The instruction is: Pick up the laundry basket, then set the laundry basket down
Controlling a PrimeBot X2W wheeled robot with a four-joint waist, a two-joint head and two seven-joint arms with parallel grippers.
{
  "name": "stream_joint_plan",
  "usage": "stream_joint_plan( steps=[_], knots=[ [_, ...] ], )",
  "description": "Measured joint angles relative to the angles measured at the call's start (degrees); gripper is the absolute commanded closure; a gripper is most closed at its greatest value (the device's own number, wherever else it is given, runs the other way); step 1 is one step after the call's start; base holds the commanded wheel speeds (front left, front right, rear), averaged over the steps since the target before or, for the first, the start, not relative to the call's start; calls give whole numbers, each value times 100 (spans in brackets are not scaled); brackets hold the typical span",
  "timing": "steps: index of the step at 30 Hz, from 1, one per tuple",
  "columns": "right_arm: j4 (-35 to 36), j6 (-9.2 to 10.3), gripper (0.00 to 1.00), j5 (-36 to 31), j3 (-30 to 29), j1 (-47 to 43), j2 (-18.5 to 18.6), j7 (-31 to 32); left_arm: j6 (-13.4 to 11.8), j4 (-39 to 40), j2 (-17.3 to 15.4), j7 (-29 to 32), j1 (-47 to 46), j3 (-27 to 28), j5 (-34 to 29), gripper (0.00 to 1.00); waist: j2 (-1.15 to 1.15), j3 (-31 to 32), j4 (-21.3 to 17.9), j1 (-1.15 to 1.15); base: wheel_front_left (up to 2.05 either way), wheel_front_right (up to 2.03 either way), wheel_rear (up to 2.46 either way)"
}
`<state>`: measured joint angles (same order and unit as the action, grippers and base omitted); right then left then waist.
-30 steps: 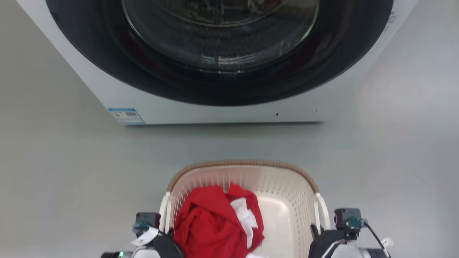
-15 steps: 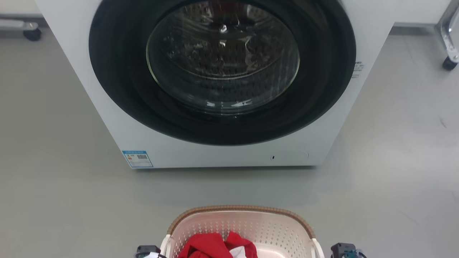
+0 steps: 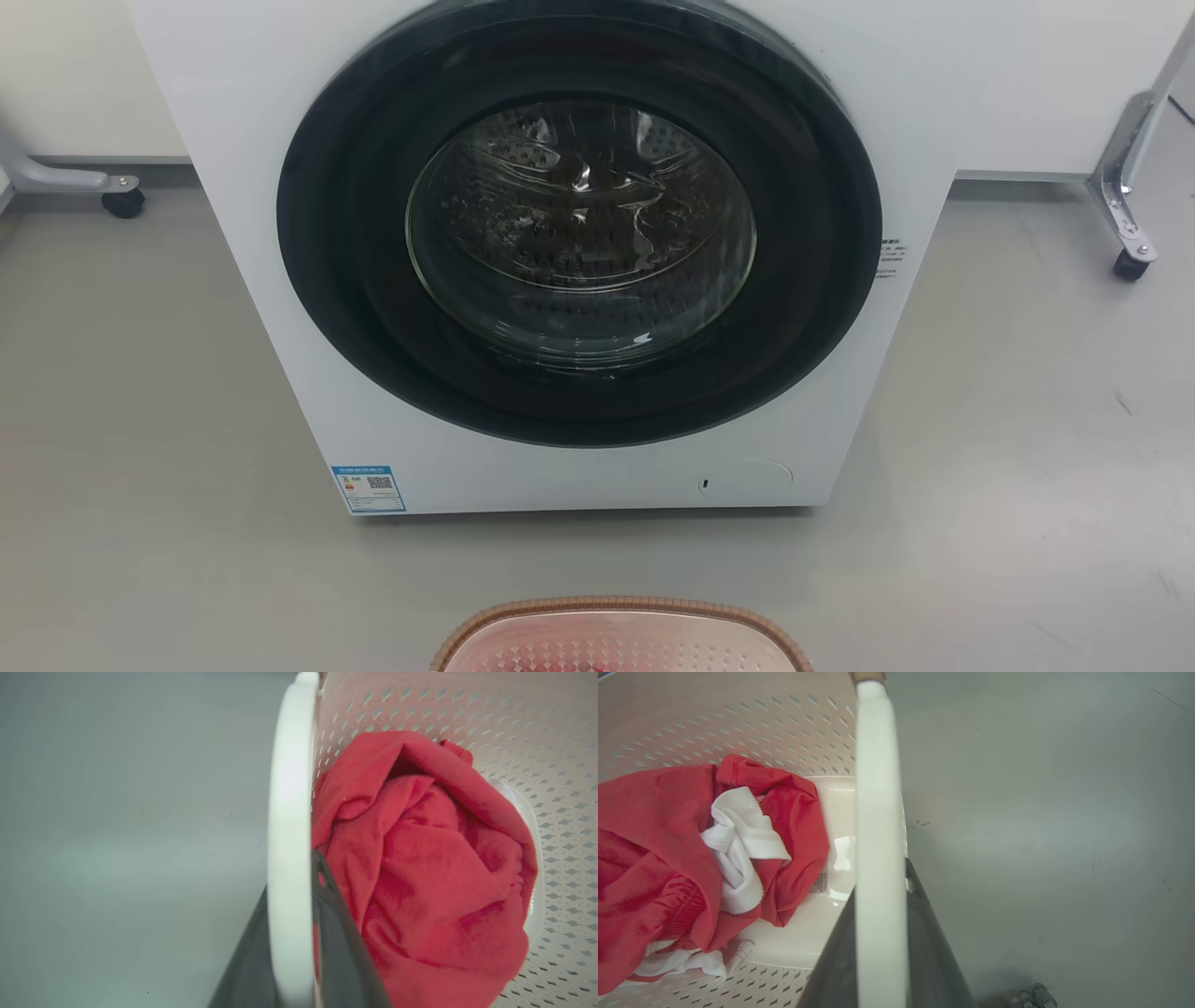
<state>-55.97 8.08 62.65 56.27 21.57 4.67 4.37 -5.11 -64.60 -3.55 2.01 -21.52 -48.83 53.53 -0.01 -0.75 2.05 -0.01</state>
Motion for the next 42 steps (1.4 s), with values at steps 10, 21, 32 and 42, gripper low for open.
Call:
stream_joint_plan(
  steps=[10, 21, 32, 42],
  knots=[
    [-74, 0, 100, 243, 158, 0, 5, 18, -46, 34, -7, 67, 86, -124, 77, 100, 1, 82, -52, 0, 0, 0, 0],
    [-146, 0, 100, 455, 343, 0, 7, 2, -97, 75, -12, 120, 91, -221, 204, 100, 1, 130, -82, 1, 0, 0, 0],
    [-197, 0, 100, 644, 506, 1, 13, -48, -152, 143, -33, 122, 171, -332, 289, 100, 1, 151, -86, 0, 0, 0, 0],
    [-242, 0, 100, 781, 641, 7, 13, -102, -194, 175, -36, 122, 179, -396, 319, 100, 1, 139, -91, 1, 0, 0, 0]
  ],
)
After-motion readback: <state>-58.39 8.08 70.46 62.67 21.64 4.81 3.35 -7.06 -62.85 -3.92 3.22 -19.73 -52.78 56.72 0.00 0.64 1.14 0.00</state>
